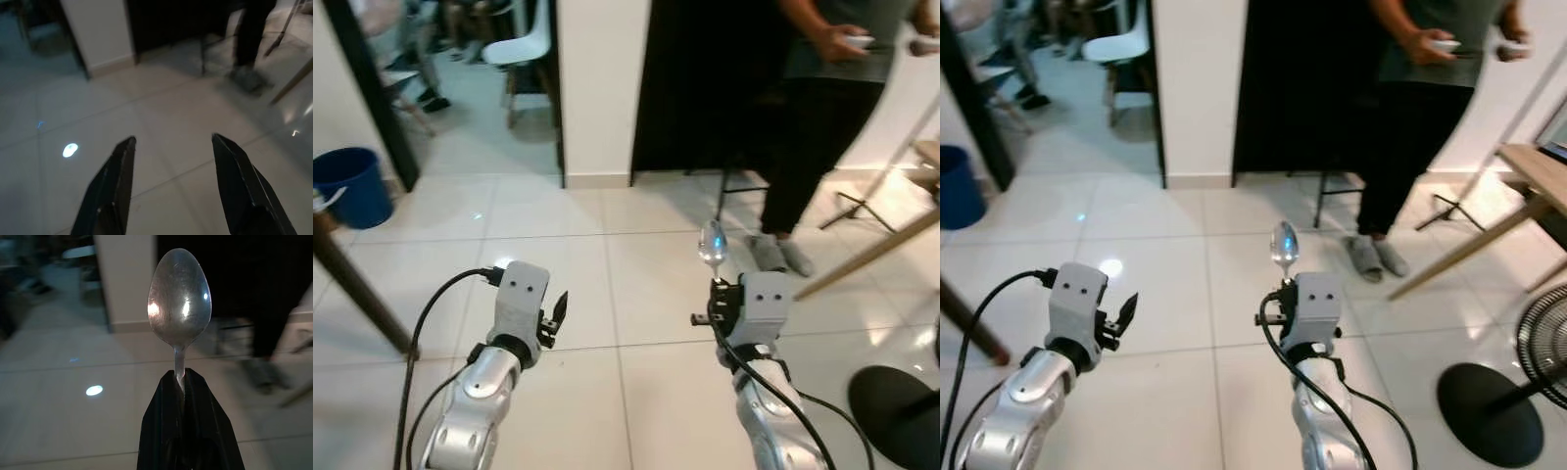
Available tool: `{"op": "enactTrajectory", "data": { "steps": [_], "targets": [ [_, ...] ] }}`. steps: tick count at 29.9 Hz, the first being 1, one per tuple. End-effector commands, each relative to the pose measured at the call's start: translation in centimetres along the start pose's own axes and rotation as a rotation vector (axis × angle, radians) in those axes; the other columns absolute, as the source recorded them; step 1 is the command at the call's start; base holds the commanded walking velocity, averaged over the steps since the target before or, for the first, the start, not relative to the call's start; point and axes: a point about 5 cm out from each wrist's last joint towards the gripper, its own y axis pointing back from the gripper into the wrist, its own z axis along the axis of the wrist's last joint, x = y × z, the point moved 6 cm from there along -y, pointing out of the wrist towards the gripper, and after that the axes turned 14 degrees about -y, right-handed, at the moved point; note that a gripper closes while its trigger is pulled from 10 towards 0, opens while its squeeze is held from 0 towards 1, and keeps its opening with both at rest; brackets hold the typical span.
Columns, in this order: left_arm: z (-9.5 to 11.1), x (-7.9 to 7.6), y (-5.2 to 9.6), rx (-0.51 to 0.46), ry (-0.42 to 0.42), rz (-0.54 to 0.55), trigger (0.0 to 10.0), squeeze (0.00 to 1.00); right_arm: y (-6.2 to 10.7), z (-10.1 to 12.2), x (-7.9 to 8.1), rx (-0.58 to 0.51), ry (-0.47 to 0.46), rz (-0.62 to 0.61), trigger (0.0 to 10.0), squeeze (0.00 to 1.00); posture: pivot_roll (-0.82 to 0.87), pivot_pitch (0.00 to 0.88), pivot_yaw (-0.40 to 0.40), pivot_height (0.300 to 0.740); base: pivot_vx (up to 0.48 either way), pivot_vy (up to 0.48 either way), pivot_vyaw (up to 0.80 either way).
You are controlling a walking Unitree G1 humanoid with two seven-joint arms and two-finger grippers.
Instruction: Setting the table
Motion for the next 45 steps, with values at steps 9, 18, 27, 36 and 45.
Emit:
{"op": "enactTrajectory", "data": {
  "steps": [9, 18, 27, 36, 45],
  "targets": [
    [-1.08, -0.08, 0.31, 0.036, -0.002, -0.005, 10.0, 0.00, 0.27, -0.43, 0.25, 0.012, -0.012, 0.003, 10.0, 0.00, -0.04, 0.024, 0.039, 0.740, 0.000, 0.000, -0.80],
    [-1.06, -0.13, 0.31, 0.036, 0.000, -0.007, 10.0, 0.00, 0.30, -0.47, 0.24, 0.013, -0.012, 0.001, 10.0, 0.00, -0.04, 0.025, 0.040, 0.740, 0.000, 0.000, -0.80],
    [-1.05, -0.11, 0.31, 0.035, 0.006, -0.008, 10.0, 0.00, 0.31, -0.49, 0.30, 0.013, -0.013, 0.000, 10.0, 0.00, -0.04, 0.026, 0.041, 0.740, 0.000, 0.000, -0.80],
    [-0.73, -0.09, 0.24, 0.026, 0.019, -0.008, 10.0, 0.00, 0.26, -0.44, 0.36, 0.011, -0.015, 0.000, 10.0, 0.00, -0.04, 0.025, 0.041, 0.740, 0.000, 0.000, -0.80],
    [-0.46, -0.11, 0.18, 0.016, 0.029, -0.008, 10.0, 0.00, 0.26, -0.43, 0.32, 0.011, -0.016, -0.003, 10.0, 0.00, -0.04, 0.025, 0.042, 0.740, 0.000, 0.000, -0.80]
  ]
}}
